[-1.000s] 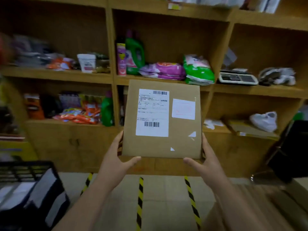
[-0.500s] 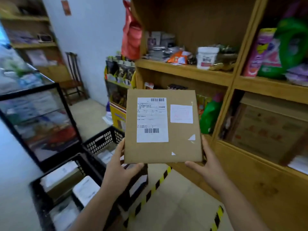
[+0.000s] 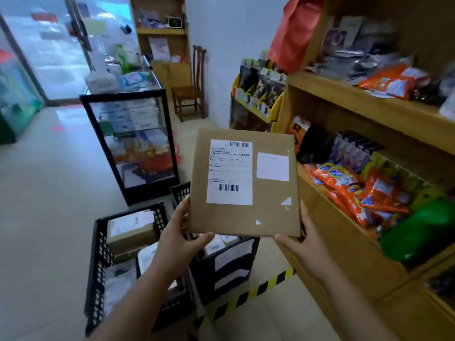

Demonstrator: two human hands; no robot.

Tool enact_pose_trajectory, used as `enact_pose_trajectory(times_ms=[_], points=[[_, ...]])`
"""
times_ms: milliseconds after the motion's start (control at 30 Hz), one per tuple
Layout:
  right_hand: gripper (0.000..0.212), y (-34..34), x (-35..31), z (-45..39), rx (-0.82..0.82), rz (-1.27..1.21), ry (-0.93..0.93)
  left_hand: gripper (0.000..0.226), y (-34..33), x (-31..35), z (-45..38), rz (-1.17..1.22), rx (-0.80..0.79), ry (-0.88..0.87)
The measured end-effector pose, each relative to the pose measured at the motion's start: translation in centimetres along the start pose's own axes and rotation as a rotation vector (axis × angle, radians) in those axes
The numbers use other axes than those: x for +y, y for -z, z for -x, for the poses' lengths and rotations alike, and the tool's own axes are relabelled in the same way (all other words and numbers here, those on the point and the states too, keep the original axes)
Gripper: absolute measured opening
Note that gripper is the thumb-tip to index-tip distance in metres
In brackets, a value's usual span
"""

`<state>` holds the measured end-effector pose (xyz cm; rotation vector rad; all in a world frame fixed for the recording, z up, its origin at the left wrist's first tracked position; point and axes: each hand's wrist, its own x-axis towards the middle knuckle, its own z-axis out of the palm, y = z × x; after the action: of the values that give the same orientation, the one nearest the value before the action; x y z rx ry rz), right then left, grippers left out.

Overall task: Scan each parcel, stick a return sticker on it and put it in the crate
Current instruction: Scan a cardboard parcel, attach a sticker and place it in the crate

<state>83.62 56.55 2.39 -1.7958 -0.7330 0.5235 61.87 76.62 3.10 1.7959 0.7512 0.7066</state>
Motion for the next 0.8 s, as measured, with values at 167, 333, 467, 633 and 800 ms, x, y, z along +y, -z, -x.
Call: enact_pose_trajectory(times_ms=[167,333,467,633,800], points=[[0.107,-3.4,2.1,-9.3,-0.108,0.049,-0.033,0.095,-0.2,-5.3,-6.5,0.021,0.045,0.119],[0.101,-6.4,4.0,-18.9,-0.136,0.113,-0.104,0.095,-0.8,-10.8,-14.4,0.039,0.066,0.252],[0.1,-9.1,6.7,-26.3,-0.204,0.146,-0.172,0.094,-1.3,-15.5,-20.4,0.025,0.047,0.356],[0.095,-12.2,11.7,-32.3,-0.261,0.144,-0.275,0.095,-3.1,-21.1,-24.9,0.035,0.032,0.499],[0.102,-14.2,16.6,-37.6,-0.367,0.237,-0.383,0.093,-5.6,-25.7,-27.7,0.034,0.052,0.617]])
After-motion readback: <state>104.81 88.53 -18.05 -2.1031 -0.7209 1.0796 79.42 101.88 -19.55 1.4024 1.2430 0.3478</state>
